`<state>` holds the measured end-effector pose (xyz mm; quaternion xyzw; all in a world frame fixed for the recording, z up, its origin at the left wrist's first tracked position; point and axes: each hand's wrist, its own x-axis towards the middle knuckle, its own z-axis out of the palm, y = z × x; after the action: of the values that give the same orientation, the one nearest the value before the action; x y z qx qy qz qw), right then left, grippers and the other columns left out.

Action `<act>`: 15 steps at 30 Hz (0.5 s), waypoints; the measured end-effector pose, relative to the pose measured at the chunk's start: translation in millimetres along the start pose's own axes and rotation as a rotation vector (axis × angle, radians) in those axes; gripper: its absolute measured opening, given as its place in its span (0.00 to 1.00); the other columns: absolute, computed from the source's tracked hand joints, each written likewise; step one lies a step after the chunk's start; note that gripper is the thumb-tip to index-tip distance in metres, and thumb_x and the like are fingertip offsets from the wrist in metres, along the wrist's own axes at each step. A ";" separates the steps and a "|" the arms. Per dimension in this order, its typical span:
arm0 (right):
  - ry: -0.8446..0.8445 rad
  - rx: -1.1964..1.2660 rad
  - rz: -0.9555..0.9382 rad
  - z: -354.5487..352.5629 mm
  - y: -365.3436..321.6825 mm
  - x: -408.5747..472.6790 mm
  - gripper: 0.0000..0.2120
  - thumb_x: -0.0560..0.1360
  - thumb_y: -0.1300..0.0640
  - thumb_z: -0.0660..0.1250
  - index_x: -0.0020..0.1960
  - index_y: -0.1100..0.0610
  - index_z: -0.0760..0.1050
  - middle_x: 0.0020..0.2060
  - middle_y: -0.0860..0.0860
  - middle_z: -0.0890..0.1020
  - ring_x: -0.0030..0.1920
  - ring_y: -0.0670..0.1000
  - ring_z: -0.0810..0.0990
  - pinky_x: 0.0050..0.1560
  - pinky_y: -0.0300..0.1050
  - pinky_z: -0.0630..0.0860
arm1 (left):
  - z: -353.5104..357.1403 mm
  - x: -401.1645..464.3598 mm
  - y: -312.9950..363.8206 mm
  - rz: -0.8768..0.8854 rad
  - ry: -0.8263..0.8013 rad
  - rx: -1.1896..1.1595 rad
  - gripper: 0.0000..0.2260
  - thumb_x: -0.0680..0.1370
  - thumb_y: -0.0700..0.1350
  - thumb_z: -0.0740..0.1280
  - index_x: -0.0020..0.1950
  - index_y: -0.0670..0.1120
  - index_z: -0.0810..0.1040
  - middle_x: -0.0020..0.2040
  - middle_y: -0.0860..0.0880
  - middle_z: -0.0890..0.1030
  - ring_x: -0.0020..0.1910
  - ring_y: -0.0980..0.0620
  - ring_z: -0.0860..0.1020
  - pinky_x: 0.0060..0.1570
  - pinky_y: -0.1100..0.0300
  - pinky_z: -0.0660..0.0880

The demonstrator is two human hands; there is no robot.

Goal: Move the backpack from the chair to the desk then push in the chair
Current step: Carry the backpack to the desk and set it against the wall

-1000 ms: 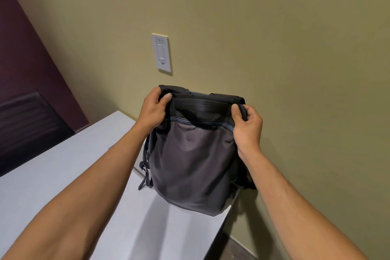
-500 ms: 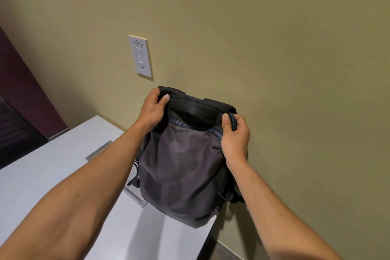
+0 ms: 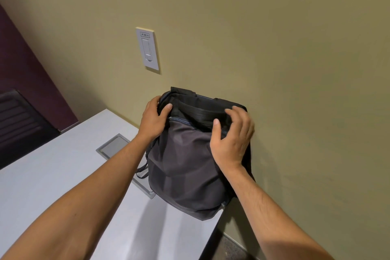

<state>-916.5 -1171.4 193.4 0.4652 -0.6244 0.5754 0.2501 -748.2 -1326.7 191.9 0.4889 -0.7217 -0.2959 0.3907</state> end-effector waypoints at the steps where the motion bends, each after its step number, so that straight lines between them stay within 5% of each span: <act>1: -0.040 0.020 -0.064 2.9 -3.5 -3.6 0.16 0.73 0.62 0.72 0.59 0.62 0.74 0.58 0.61 0.79 0.62 0.59 0.74 0.65 0.53 0.69 | -2.2 -4.5 -4.2 -0.020 -0.001 0.014 0.23 0.80 0.58 0.61 0.72 0.48 0.69 0.70 0.46 0.73 0.68 0.48 0.71 0.66 0.51 0.68; 15: -0.613 0.229 -0.213 43.6 -71.0 -62.7 0.17 0.75 0.61 0.68 0.63 0.62 0.76 0.63 0.58 0.78 0.68 0.59 0.73 0.69 0.53 0.68 | -87.0 -109.0 -68.1 -0.172 0.208 0.200 0.22 0.82 0.55 0.60 0.72 0.46 0.71 0.73 0.46 0.73 0.72 0.47 0.69 0.67 0.58 0.61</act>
<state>-817.3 -1187.7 165.5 0.7042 -0.5499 0.4457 0.0556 -618.0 -1252.1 152.1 0.6131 -0.6587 -0.2027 0.3861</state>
